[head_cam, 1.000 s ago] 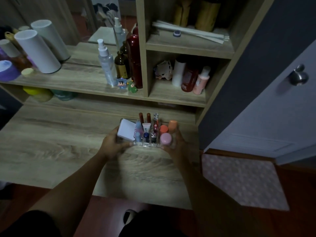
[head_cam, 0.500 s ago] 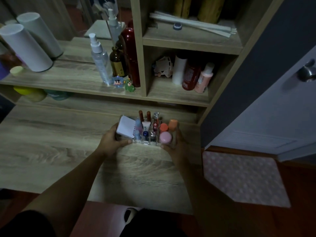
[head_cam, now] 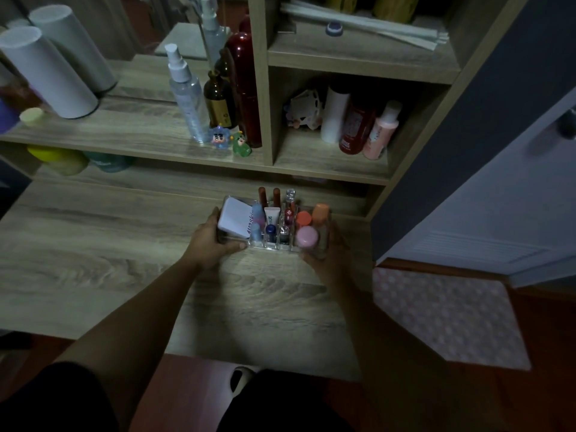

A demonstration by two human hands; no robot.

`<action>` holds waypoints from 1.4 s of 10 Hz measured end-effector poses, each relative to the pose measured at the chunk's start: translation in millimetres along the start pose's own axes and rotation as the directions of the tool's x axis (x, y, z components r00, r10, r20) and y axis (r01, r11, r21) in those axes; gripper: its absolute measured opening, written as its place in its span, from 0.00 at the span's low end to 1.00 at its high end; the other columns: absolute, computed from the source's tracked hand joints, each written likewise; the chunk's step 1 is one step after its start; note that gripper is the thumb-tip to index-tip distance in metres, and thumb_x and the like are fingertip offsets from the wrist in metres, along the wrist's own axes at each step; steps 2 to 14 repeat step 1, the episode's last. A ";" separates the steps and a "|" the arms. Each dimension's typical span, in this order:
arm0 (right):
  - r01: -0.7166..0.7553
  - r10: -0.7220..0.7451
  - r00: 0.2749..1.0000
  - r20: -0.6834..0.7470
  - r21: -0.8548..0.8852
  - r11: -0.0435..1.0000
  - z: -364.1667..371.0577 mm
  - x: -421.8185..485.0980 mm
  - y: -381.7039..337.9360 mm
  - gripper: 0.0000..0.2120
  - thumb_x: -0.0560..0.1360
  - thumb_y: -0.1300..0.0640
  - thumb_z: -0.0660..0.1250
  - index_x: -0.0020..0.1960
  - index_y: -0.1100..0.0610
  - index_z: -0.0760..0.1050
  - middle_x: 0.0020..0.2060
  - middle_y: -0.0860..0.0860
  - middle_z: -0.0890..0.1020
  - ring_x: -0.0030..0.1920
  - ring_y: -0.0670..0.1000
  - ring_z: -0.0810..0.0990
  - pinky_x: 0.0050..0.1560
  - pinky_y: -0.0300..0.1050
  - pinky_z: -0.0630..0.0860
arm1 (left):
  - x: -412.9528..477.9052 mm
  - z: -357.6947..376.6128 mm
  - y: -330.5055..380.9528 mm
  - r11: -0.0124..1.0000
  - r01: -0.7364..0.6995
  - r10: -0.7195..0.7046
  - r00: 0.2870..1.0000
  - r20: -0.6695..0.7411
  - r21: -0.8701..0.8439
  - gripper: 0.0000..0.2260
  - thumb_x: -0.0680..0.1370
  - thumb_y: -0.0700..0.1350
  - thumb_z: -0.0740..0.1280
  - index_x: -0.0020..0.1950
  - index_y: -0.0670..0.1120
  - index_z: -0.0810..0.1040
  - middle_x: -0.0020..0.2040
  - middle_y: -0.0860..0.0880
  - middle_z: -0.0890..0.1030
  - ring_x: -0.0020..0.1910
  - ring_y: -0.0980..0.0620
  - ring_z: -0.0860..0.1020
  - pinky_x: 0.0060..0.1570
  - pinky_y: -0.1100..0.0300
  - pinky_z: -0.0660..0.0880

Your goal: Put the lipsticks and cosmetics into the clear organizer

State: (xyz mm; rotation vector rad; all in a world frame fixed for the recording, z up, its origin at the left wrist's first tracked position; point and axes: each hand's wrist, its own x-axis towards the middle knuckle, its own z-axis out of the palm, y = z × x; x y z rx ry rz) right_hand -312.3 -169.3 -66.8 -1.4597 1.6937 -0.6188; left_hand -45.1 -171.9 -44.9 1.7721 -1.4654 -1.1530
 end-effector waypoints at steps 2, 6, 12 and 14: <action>-0.029 0.030 0.999 -0.018 0.059 0.998 -2.0 -5.1 -2.6 0.40 0.67 0.52 0.75 0.72 0.54 0.57 0.65 0.57 0.73 0.63 0.58 0.74 0.55 0.43 0.67 | -5.1 -0.3 3.5 0.997 0.049 -0.050 0.999 -0.021 -0.057 0.38 0.66 0.42 0.77 0.70 0.47 0.59 0.63 0.45 0.75 0.58 0.48 0.75 0.50 0.60 0.74; -0.029 0.030 0.999 -0.018 0.059 0.998 -2.0 -5.1 -2.6 0.40 0.67 0.52 0.75 0.72 0.54 0.57 0.65 0.57 0.73 0.63 0.58 0.74 0.55 0.43 0.67 | -5.1 -0.3 3.5 0.997 0.049 -0.050 0.999 -0.021 -0.057 0.38 0.66 0.42 0.77 0.70 0.47 0.59 0.63 0.45 0.75 0.58 0.48 0.75 0.50 0.60 0.74; -0.029 0.030 0.999 -0.018 0.059 0.998 -2.0 -5.1 -2.6 0.40 0.67 0.52 0.75 0.72 0.54 0.57 0.65 0.57 0.73 0.63 0.58 0.74 0.55 0.43 0.67 | -5.1 -0.3 3.5 0.997 0.049 -0.050 0.999 -0.021 -0.057 0.38 0.66 0.42 0.77 0.70 0.47 0.59 0.63 0.45 0.75 0.58 0.48 0.75 0.50 0.60 0.74; -0.029 0.030 0.999 -0.018 0.059 0.998 -2.0 -5.1 -2.6 0.40 0.67 0.52 0.75 0.72 0.54 0.57 0.65 0.57 0.73 0.63 0.58 0.74 0.55 0.43 0.67 | -5.1 -0.3 3.5 0.997 0.049 -0.050 0.999 -0.021 -0.057 0.38 0.66 0.42 0.77 0.70 0.47 0.59 0.63 0.45 0.75 0.58 0.48 0.75 0.50 0.60 0.74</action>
